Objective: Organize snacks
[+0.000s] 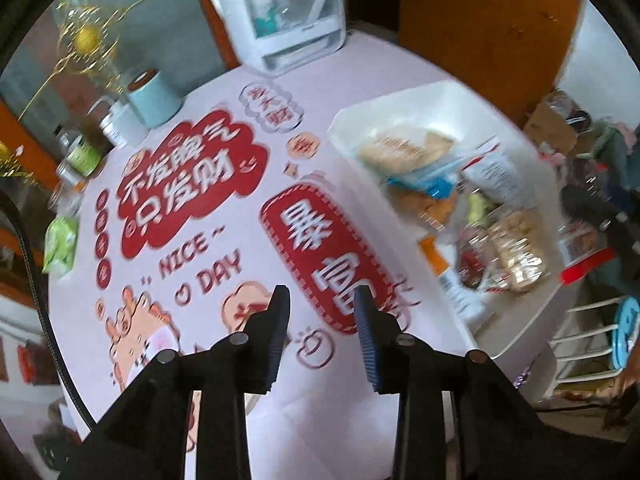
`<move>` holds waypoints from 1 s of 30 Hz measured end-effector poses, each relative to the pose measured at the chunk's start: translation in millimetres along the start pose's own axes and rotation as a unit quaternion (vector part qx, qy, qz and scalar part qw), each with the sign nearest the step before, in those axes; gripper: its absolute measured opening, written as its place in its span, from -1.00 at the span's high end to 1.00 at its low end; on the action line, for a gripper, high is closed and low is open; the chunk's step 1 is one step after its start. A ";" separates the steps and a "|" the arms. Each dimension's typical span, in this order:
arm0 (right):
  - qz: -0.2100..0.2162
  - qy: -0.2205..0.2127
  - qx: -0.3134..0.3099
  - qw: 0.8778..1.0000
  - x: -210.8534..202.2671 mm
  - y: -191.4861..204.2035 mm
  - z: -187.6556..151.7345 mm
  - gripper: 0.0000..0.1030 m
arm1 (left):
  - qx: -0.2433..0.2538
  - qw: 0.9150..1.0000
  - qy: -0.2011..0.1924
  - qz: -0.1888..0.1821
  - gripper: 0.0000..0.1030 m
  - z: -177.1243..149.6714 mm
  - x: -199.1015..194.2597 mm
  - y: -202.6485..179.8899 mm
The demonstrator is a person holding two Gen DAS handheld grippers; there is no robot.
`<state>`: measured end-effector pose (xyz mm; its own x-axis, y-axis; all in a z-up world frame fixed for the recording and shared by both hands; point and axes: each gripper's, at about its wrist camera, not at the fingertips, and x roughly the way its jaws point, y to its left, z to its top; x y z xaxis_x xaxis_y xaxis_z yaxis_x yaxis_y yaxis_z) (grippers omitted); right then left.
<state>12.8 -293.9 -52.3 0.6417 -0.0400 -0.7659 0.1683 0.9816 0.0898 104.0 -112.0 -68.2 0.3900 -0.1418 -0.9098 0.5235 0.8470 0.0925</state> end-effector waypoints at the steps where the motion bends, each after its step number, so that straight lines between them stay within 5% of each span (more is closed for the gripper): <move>1: -0.001 0.003 -0.003 1.000 2.9 -0.8 0.7 0.02 | -0.007 1.000 0.004 0.003 0.38 -4.1 2.9 3.2; 11: -0.015 0.013 -0.008 1.000 22.4 -7.4 14.6 0.00 | -0.053 0.998 0.011 0.022 0.33 -30.8 12.8 26.5; 17: -0.029 0.028 0.007 0.999 35.6 -14.5 22.9 -0.23 | -0.065 0.998 0.007 0.024 -0.31 -39.0 18.7 35.3; 19: -0.032 0.022 0.007 0.999 35.8 -15.4 23.7 -0.43 | -0.062 0.998 0.008 0.019 -0.37 -40.1 20.3 36.3; 23: -0.025 0.022 0.010 0.999 37.0 -14.5 23.8 -0.43 | -0.053 0.999 0.013 0.005 -0.56 -44.3 30.7 40.3; 30: -0.022 0.032 0.009 0.999 40.6 -10.2 19.0 -0.43 | -0.027 0.998 0.035 -0.033 -0.56 -58.2 62.0 50.0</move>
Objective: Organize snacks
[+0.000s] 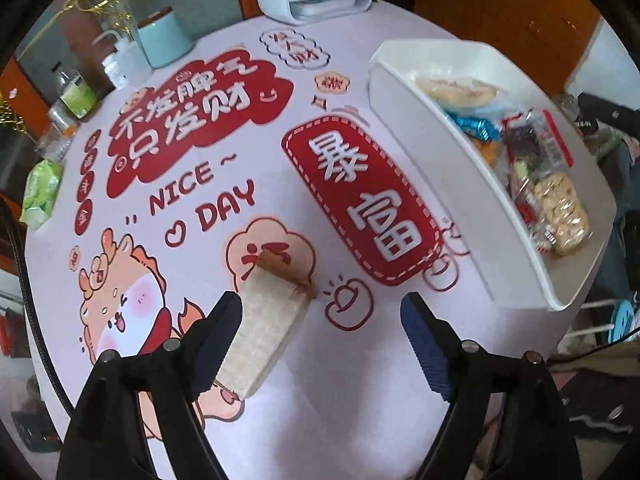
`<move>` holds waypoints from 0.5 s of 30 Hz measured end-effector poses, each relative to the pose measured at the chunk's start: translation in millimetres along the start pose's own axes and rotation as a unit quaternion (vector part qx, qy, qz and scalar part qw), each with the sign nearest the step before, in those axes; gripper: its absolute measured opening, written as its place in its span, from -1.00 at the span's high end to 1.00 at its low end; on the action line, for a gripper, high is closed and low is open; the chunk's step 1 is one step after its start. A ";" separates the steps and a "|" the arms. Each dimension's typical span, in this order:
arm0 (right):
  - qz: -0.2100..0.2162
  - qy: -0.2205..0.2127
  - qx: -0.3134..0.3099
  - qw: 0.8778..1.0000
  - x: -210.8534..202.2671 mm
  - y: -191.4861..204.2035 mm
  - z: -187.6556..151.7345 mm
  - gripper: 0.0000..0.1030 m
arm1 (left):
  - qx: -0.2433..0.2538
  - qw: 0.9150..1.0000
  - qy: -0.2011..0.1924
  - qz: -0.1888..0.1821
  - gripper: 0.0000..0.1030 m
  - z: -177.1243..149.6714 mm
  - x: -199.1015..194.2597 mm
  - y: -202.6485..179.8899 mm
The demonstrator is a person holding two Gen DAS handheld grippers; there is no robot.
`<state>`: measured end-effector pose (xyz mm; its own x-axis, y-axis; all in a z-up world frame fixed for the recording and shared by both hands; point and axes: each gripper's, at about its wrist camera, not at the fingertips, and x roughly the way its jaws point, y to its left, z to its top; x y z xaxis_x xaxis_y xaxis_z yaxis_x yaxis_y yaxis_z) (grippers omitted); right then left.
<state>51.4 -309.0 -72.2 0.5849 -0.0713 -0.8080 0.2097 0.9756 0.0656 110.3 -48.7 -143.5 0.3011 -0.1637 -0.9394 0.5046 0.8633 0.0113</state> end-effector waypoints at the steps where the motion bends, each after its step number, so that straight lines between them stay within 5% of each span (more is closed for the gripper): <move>1: 0.000 0.002 0.000 1.000 0.2 0.5 -1.0 -0.43 | 0.002 1.000 0.004 -0.003 -0.56 -1.5 5.5 3.1; 9: -0.007 0.014 0.011 1.000 3.8 -0.2 -10.9 -0.43 | 0.006 0.999 0.038 -0.018 -0.56 -15.0 41.4 33.8; 15: -0.011 0.029 0.023 0.999 10.4 -1.0 -19.5 -0.43 | -0.052 0.995 0.065 -0.056 -0.56 -22.6 59.5 56.6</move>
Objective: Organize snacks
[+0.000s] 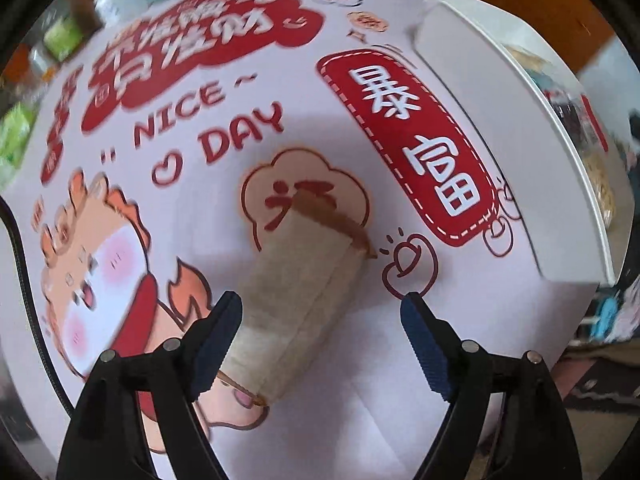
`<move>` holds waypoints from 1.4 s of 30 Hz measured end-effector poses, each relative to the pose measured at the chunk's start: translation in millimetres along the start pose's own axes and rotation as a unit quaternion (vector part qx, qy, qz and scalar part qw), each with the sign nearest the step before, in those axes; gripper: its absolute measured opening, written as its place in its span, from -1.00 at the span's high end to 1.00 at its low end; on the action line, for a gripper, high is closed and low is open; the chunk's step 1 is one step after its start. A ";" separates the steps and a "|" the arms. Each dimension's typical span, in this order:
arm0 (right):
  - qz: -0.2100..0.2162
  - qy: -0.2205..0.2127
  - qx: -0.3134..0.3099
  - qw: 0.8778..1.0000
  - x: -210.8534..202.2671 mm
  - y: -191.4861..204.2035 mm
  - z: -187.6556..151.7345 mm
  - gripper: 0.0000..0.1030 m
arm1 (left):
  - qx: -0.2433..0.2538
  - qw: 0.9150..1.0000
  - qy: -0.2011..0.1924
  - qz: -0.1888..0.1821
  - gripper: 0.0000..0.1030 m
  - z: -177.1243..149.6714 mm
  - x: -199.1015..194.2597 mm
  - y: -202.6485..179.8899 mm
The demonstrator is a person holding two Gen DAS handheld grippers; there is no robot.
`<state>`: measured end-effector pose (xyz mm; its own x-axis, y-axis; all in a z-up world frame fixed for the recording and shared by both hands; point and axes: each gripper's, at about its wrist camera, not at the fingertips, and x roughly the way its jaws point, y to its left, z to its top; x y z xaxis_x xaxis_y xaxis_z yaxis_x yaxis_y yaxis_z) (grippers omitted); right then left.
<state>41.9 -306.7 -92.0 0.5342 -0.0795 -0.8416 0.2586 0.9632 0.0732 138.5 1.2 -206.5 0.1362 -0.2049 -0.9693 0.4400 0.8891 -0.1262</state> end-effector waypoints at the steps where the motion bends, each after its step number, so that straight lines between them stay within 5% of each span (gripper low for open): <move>1: 0.000 0.002 0.001 1.000 0.3 0.1 -1.1 -0.43 | -0.011 1.000 -0.001 -0.006 -0.56 0.2 1.1 1.8; 13: -0.006 0.012 0.005 1.000 2.5 1.6 -10.5 -0.43 | 0.058 0.998 -0.002 0.013 -0.56 6.0 16.9 -13.6; 19: -0.005 0.014 0.008 1.000 4.0 1.8 -12.0 -0.43 | 0.083 0.995 0.014 0.057 -0.50 8.8 28.5 -8.0; 25: -0.002 0.021 0.002 1.000 7.8 7.2 -13.6 -0.43 | 0.073 0.996 0.017 0.040 -0.46 11.6 36.8 3.3; 28: 0.000 0.021 0.000 1.000 8.7 9.1 -13.2 -0.43 | 0.077 0.996 0.012 0.040 -0.23 10.0 34.3 2.7; 36: 0.006 0.018 -0.005 1.000 7.2 10.4 -10.5 -0.43 | 0.011 0.999 0.000 0.040 -0.19 -3.2 22.1 5.8; 42: 0.014 0.011 -0.006 1.000 2.8 6.2 -7.2 -0.43 | 0.008 0.999 -0.029 0.029 -0.19 -4.9 -10.9 -18.2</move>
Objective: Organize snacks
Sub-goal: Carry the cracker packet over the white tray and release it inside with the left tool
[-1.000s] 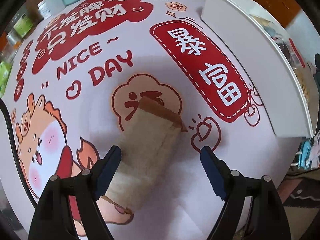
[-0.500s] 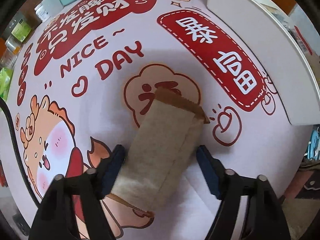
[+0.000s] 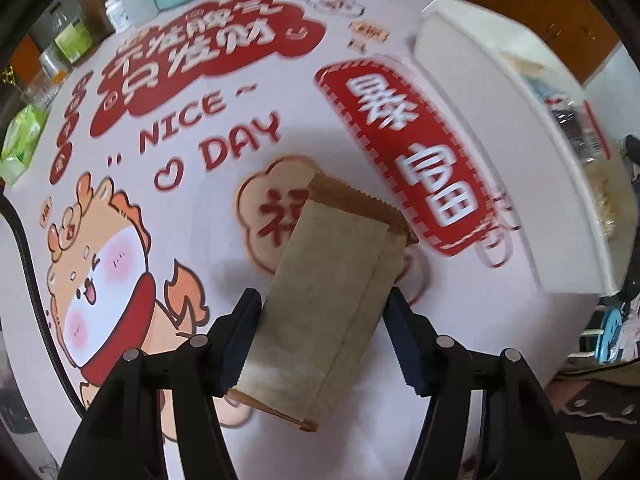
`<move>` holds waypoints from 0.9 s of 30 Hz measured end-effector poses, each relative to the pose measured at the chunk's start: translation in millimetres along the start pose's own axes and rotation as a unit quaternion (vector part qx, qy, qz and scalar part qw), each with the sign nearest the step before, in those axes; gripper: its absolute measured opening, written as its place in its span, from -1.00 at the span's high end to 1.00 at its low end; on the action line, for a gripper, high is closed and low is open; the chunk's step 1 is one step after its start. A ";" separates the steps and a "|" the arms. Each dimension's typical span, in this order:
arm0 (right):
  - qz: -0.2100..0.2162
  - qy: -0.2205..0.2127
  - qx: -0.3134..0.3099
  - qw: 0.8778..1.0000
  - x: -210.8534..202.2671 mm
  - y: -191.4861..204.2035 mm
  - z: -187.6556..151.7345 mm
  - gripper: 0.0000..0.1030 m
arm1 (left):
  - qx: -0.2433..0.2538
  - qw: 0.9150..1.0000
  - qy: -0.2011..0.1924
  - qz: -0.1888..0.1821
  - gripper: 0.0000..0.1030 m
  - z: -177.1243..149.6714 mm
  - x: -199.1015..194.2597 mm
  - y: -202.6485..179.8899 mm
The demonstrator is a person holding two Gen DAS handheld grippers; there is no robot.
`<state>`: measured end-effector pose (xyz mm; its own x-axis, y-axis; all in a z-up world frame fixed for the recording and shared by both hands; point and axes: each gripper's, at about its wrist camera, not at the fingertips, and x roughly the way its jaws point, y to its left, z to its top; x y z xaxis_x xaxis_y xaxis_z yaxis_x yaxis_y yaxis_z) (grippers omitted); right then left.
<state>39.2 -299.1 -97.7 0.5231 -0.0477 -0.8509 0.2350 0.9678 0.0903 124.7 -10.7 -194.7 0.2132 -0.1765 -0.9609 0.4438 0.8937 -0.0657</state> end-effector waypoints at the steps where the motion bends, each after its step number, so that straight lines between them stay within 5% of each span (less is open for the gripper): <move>1: 0.001 -0.002 0.000 1.000 -1.1 -1.1 0.4 -0.43 | 0.001 1.000 -0.006 0.001 -0.19 3.6 -6.0 -5.8; 10: 0.002 -0.018 0.000 1.000 -13.9 -16.3 0.8 -0.43 | 0.004 0.997 -0.074 0.005 -0.19 47.2 -78.5 -79.6; 15: -0.004 -0.036 0.002 0.999 -26.0 -28.3 6.3 -0.43 | -0.010 0.993 -0.113 -0.026 -0.19 66.4 -104.5 -113.4; 27: -0.011 -0.069 0.002 0.998 -45.7 -41.9 20.5 -0.43 | -0.014 0.985 -0.168 -0.034 -0.20 88.5 -120.6 -175.4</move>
<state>22.3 -342.6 -52.1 0.6248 -0.1028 -0.7740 0.2508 0.9652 0.0743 98.2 -182.7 -43.5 0.4612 -0.3592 -0.8113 0.4447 0.8849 -0.1389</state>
